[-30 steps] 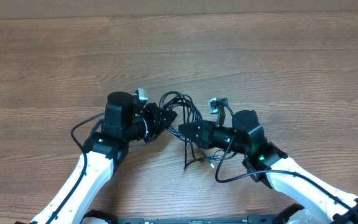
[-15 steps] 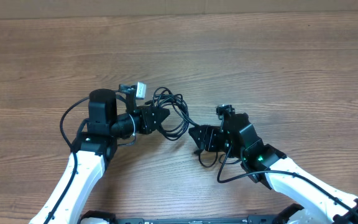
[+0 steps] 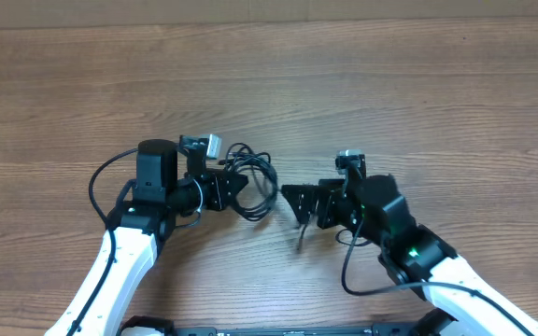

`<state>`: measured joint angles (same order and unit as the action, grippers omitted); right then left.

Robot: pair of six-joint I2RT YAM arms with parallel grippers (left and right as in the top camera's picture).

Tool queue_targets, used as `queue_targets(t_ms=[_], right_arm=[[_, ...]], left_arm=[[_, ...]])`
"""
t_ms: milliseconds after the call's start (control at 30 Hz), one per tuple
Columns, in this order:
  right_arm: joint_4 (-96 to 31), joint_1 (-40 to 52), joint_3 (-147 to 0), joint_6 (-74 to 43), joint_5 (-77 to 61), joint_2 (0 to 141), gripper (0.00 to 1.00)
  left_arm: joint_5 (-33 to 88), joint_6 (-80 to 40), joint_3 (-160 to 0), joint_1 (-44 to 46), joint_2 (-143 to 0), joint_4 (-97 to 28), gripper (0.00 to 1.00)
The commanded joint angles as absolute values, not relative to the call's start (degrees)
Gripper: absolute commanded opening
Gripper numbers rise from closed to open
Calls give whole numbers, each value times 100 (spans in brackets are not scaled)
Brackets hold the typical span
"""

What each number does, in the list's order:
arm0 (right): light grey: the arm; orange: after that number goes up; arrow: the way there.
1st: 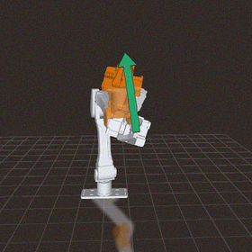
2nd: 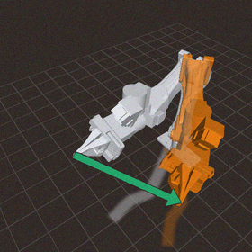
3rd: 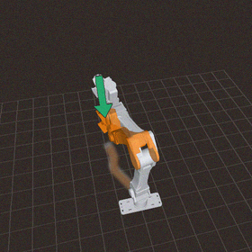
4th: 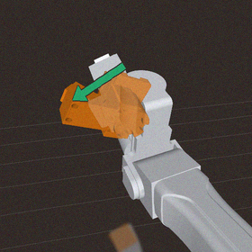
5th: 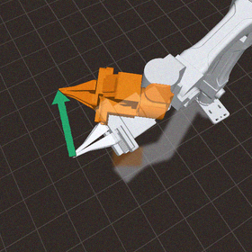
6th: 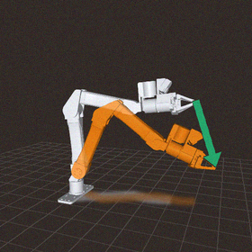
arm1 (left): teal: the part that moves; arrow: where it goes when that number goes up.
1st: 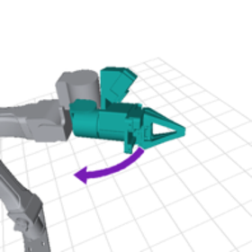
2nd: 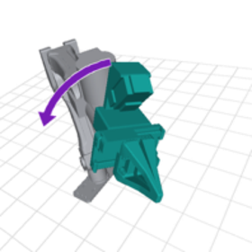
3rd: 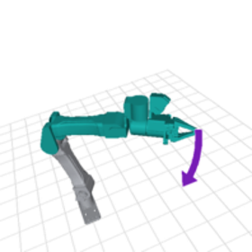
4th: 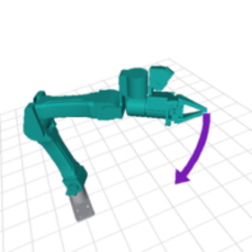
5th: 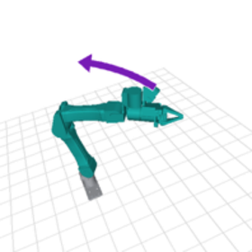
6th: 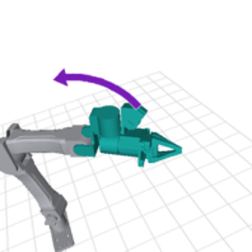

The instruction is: Untangle cables

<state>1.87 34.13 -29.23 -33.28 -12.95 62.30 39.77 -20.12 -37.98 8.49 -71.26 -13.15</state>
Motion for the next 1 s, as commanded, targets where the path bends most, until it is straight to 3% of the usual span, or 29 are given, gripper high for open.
queue_targets(t_ms=[0, 233, 533, 633, 700, 733, 767, 833, 867, 967], right_arm=[[154, 3404, -2934, -3269, -1962, 6093, 100], [93, 3402, -2932, -2556, -1855, 6114, 100], [97, 3402, -2932, -1461, -2069, 6300, 100], [145, 3402, -2932, -1448, -2073, 6543, 96], [266, 3402, -2932, -1448, -2176, 6696, 85], [373, 3402, -2932, -1450, -2316, 6772, 75], [493, 3402, -2932, -1450, -2475, 6838, 57], [755, 3402, -2932, -1503, -2722, 6925, 10], [840, 3402, -2932, -1546, -2727, 6925, 4], [1050, 3400, -2934, -2069, -2473, 6923, 4]], left_arm=[[3531, -2043, -3889, 827, -7002, -1306, 4], [5725, 67, -3889, 825, -7002, -1476, 4], [7102, 733, -3889, 827, -7002, -1575, 4], [7395, 731, -3889, 825, -7002, -1500, 4], [7456, 731, -3889, 827, -7002, -1439, 4], [7446, 731, -3889, 827, -7002, -1431, 4], [7404, 731, -3889, 825, -7002, -1433, 4], [7159, 705, -3889, 825, -7002, -1435, 9], [6989, 615, -3889, 827, -7002, -1435, 14], [6202, -69, -3889, 823, -7002, -1433, 59]])
